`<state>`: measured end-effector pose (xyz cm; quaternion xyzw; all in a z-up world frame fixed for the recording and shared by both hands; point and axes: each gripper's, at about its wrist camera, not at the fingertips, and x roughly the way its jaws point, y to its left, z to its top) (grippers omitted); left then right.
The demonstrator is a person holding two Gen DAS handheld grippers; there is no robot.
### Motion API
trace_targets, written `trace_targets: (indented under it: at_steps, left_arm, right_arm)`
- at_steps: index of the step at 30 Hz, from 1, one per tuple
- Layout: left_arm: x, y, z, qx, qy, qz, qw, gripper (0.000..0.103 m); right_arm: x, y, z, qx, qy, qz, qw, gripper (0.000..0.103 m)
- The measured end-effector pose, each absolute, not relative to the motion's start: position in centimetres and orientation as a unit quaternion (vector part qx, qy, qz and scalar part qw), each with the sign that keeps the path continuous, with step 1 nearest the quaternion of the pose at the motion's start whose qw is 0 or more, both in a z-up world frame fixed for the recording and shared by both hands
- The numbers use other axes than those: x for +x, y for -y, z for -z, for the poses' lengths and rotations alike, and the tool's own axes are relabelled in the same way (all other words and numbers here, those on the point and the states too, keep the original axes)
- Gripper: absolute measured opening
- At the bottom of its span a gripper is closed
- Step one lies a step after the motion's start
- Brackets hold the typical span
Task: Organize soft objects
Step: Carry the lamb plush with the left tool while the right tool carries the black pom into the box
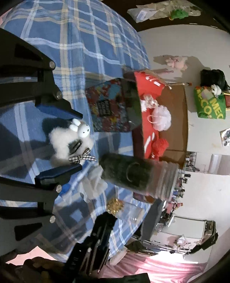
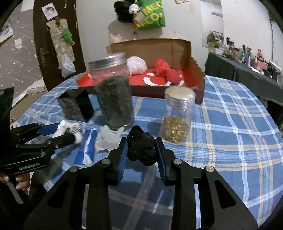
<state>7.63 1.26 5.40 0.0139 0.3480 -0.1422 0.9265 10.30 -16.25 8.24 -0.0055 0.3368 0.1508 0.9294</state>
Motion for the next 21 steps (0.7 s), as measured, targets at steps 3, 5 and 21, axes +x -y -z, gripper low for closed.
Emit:
trace_targets:
  at_steps: [3, 5, 21]
  left_arm:
    - [7.72, -1.10, -5.74, 0.014, -0.344, 0.145, 0.928, 0.052]
    - [7.82, -1.07, -5.82, 0.014, -0.344, 0.148, 0.927, 0.052]
    - [7.90, -1.18, -6.02, 0.015, -0.341, 0.147, 0.928, 0.052]
  right_arm:
    - [10.02, 15.93, -8.65, -0.009, -0.332, -0.155, 0.930, 0.030]
    - [10.07, 15.88, -8.71, -0.007, -0.334, -0.158, 0.929, 0.030]
    - [10.21, 16.16, -8.52, -0.004, -0.337, -0.158, 0.928, 0.030]
